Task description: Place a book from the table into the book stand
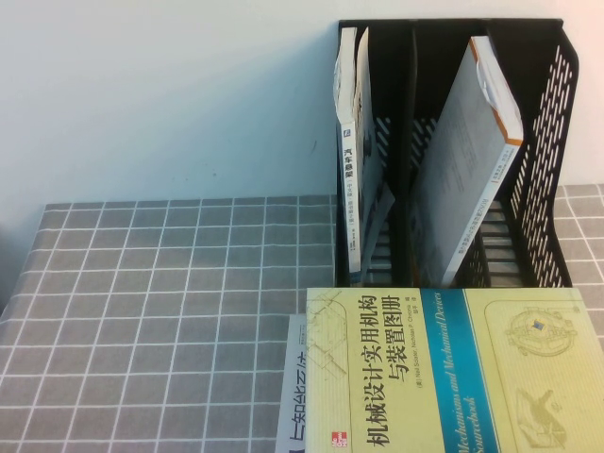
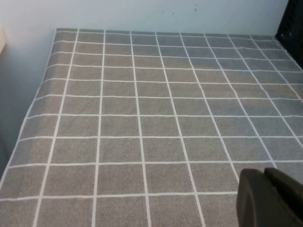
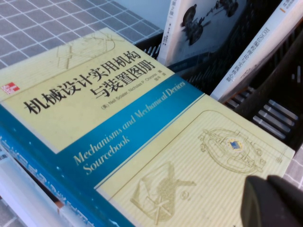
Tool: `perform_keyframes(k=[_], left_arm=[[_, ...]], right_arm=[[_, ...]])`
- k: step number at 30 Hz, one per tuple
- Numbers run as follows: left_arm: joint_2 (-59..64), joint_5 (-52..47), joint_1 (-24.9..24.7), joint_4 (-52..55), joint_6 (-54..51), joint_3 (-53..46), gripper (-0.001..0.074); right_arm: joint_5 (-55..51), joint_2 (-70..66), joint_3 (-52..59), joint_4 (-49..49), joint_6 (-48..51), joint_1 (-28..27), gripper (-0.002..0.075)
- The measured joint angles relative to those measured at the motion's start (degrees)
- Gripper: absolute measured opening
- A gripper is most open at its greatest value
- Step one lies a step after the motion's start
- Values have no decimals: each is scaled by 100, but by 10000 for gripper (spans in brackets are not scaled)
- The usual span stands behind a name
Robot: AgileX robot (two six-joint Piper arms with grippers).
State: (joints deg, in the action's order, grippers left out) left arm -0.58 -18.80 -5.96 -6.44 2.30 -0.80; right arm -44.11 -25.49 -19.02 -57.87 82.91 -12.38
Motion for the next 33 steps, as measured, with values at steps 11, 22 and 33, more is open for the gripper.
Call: perform_keyframes(k=[11, 22, 33], left_arm=[[0, 0, 0, 4, -9, 0, -3], [0, 0, 0, 4, -9, 0, -3], [0, 0, 0, 4, -9, 0, -3]], right_arm=[[0, 0, 0, 0, 0, 0, -3], [0, 0, 0, 0, 0, 0, -3], [1819, 1156, 48, -123, -22, 0, -3]])
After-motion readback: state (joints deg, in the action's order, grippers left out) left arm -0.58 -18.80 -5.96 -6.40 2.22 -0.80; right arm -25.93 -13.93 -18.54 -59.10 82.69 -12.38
